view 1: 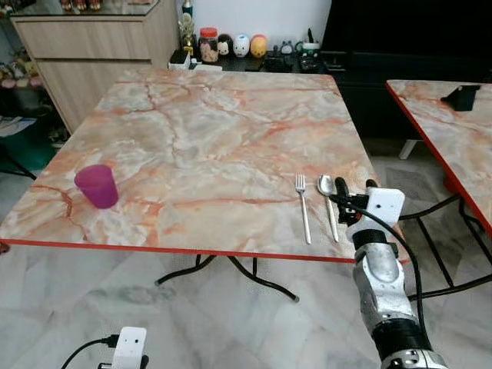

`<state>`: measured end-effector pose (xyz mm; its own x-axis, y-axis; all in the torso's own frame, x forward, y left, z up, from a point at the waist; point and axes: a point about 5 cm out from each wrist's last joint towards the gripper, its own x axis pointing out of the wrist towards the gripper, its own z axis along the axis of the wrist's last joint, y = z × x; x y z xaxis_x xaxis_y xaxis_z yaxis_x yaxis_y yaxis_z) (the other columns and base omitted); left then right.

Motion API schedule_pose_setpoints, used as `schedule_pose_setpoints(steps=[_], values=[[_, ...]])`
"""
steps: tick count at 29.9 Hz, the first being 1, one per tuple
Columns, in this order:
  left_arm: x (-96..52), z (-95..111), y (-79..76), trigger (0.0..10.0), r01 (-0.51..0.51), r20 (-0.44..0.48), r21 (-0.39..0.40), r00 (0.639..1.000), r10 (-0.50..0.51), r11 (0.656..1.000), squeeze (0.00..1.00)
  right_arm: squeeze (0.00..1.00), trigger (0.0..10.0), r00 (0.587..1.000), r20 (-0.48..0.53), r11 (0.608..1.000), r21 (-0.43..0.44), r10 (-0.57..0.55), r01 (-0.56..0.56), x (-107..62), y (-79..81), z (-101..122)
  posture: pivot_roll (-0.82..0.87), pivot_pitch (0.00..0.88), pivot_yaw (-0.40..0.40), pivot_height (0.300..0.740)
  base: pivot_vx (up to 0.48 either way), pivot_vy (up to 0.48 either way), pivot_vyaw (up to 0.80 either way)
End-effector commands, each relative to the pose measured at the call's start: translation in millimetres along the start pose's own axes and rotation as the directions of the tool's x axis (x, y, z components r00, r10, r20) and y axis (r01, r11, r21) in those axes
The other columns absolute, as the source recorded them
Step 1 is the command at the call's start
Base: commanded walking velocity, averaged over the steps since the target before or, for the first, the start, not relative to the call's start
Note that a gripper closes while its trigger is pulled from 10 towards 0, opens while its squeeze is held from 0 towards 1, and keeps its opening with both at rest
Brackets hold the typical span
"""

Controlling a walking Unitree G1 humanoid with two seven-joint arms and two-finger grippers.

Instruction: Setting the table

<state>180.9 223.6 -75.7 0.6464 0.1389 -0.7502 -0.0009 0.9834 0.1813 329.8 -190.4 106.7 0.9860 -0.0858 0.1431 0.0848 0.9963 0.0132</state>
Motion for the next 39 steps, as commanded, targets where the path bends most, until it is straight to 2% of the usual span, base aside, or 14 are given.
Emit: schedule_pose_setpoints(steps=[1, 9, 13, 16, 19, 31, 39], values=[[-0.1, -0.8, -0.2, 10.0, -0.007, -0.004, -0.015, 1.0, 0.006, 1.0, 0.0, 0.0, 10.0, 1.0, 0.014, 1.0, 0.007, -0.003, 0.003, -0.9, -0.7, 1.5, 0.05, 0.0, -0.022, 0.731, 0.0, 0.0, 0.0], [0.0, -1.0, -1.4, 10.0, -0.002, -0.006, -0.015, 1.0, 0.002, 1.0, 0.0, 0.0, 10.0, 1.0, 0.018, 1.0, 0.016, -0.007, 0.007, -0.7, -1.2, 2.1, 0.05, 0.0, -0.023, 0.731, 0.0, 0.0, 0.0], [0.0, -1.1, -1.4, 10.0, -0.003, -0.007, -0.016, 1.0, 0.002, 1.0, 0.0, 0.0, 10.0, 0.999, 0.033, 1.0, -0.016, 0.017, -0.016, -0.6, 0.5, 4.1, 0.05, 0.0, -0.024, 0.731, 0.0, 0.0, 0.15], [0.0, -1.2, -1.2, 10.0, -0.004, -0.008, -0.016, 1.0, 0.004, 1.0, 0.0, 0.0, 10.0, 1.0, 0.029, 1.0, -0.011, 0.013, -0.012, -0.7, 0.6, 3.5, 0.05, 0.0, -0.026, 0.731, 0.0, 0.0, 0.76], [0.0, -1.3, -1.2, 10.0, -0.004, -0.008, -0.017, 1.0, 0.004, 1.0, 0.0, 0.0, 10.0, 1.0, 0.021, 1.0, 0.02, 0.0, -0.001, -1.0, 0.0, 2.1, 0.05, 0.0, -0.026, 0.731, 0.0, 0.0, 0.0], [-0.3, -1.9, -1.8, 10.0, -0.002, -0.007, -0.013, 1.0, 0.002, 1.0, 0.0, 0.0, 10.0, 1.0, 0.01, 1.0, 0.013, 0.009, -0.01, -2.9, 0.6, -0.6, 0.05, 0.0, -0.028, 0.731, 0.0, 0.0, 0.0], [-0.5, -2.7, -1.7, 10.0, -0.004, -0.008, -0.013, 1.0, 0.004, 1.0, 0.0, 0.0, 10.0, 1.0, -0.006, 1.0, 0.013, 0.016, -0.016, -4.5, 1.6, -3.8, 0.05, 0.0, -0.03, 0.731, 0.193, 0.0, 0.0]])
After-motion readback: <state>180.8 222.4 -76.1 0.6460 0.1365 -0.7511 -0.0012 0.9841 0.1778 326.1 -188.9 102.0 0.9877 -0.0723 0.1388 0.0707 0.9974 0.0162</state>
